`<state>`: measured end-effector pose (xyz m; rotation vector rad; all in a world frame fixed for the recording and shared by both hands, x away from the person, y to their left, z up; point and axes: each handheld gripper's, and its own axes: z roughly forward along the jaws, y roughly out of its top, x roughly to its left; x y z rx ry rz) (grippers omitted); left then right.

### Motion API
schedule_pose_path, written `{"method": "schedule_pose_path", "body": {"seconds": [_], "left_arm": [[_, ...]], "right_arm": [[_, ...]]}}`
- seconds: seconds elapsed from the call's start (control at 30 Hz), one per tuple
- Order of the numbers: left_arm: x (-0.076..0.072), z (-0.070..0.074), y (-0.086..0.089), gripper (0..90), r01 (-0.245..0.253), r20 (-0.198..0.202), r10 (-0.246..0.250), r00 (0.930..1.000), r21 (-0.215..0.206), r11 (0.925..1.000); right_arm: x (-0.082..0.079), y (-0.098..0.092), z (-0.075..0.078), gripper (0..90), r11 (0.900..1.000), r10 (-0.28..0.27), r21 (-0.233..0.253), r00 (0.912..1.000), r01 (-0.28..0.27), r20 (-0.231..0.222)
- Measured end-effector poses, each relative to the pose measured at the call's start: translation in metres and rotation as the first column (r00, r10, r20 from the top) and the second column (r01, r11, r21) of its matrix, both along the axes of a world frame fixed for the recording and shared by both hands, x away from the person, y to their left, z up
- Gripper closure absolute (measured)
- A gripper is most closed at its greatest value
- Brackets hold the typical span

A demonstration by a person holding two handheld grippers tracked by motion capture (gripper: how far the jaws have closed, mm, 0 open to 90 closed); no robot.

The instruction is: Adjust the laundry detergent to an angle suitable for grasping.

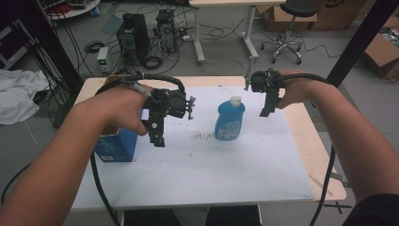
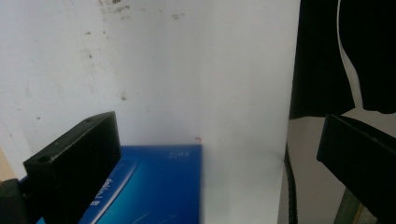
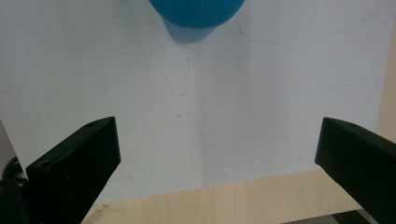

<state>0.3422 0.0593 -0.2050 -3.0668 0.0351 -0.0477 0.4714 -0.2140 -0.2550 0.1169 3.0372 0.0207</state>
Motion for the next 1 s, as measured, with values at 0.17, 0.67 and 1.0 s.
{"method": "schedule_pose_path", "body": {"seconds": [0.17, 0.67, 1.0], "left_arm": [[0.0, 0.001, 0.0, 0.1, -0.003, 0.003, 0.003, 1.0, 0.007, 1.0], [-0.001, 0.002, -0.003, 0.1, -0.012, -0.001, 0.012, 0.9999, 0.017, 0.9998], [-0.006, 0.007, 0.006, 0.1, -0.038, 0.015, 0.038, 0.9992, 0.009, 0.9992]], "right_arm": [[-0.001, -0.002, 0.0, 0.0, 1.0, -0.001, 0.001, 1.0, 0.001, 0.0], [-0.004, -0.006, 0.006, 0.0, 1.0, 0.02, 0.021, 0.9998, -0.02, 0.006], [-0.005, 0.018, 0.027, 0.0, 0.995, 0.081, 0.054, 0.9961, -0.083, 0.033]]}}
